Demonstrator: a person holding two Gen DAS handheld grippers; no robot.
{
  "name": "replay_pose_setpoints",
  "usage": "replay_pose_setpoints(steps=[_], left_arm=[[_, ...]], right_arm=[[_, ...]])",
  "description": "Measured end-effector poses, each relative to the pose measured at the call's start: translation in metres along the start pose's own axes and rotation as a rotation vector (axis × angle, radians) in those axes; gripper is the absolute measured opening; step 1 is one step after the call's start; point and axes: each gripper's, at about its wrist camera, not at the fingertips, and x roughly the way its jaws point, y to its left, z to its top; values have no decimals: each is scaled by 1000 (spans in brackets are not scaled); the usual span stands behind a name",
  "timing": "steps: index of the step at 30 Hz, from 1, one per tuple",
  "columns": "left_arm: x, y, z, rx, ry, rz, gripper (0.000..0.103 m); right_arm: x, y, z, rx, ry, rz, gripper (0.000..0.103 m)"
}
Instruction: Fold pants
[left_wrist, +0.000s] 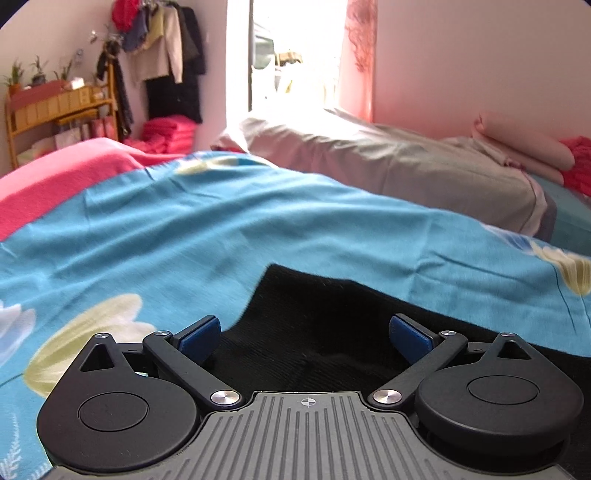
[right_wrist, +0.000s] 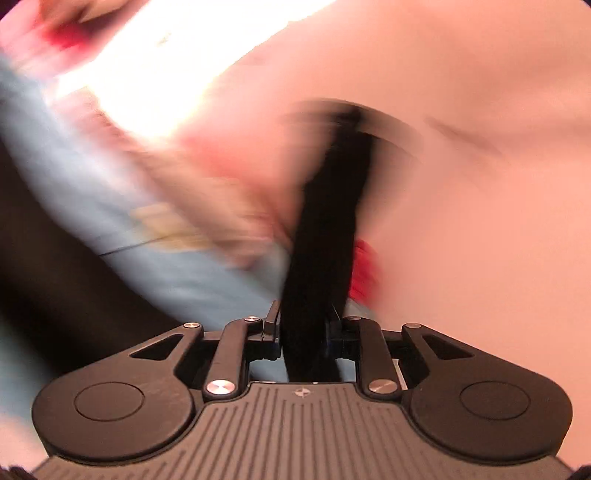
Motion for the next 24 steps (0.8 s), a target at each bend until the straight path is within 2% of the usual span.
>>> replay_pose_setpoints(steps=[1, 2, 3, 4, 5, 8, 10, 12, 14, 16, 18, 20, 21, 24], left_arm=[[-2, 1, 0, 1, -4, 3, 103], [-3, 1, 1, 4, -5, 2, 103], [-5, 1, 2, 9, -5, -2, 103], [-7, 1, 2, 16, -9, -5, 103], [-9, 0, 2, 20, -18, -4, 103], [-16, -8, 4, 46, -47, -7, 103], [-21, -13, 3, 67, -63, -5, 103], [-26, -18, 4, 86, -77, -4, 103], [-33, -24, 8, 103, -78, -17, 103], [-44, -31, 14, 112, -91, -50, 103], [-55, -42, 21, 124, -109, -99, 103], [-61, -58, 26, 123, -100, -151, 103], [-61, -68, 27, 124, -82, -186, 103], [-50, -104, 16, 131, 16, -258, 103]], right_arm=[[-1, 32, 1, -131, -2, 65, 26], [2, 56, -1, -236, 24, 128, 21], [4, 70, -3, -288, 37, 136, 21], [3, 73, -2, -290, 28, 105, 21], [2, 65, 4, -257, 29, 108, 21], [3, 34, 24, -93, 16, 102, 19], [-1, 29, 35, -50, -21, 76, 20], [-2, 35, 42, -16, -29, 98, 20], [2, 65, 37, -154, -29, 152, 21], [0, 92, 28, -296, -30, 160, 22], [-4, 97, 24, -315, -64, 103, 30], [-4, 90, 24, -297, -61, 101, 44], [-4, 87, 24, -289, -61, 93, 53], [-6, 79, 22, -263, -47, 75, 65]])
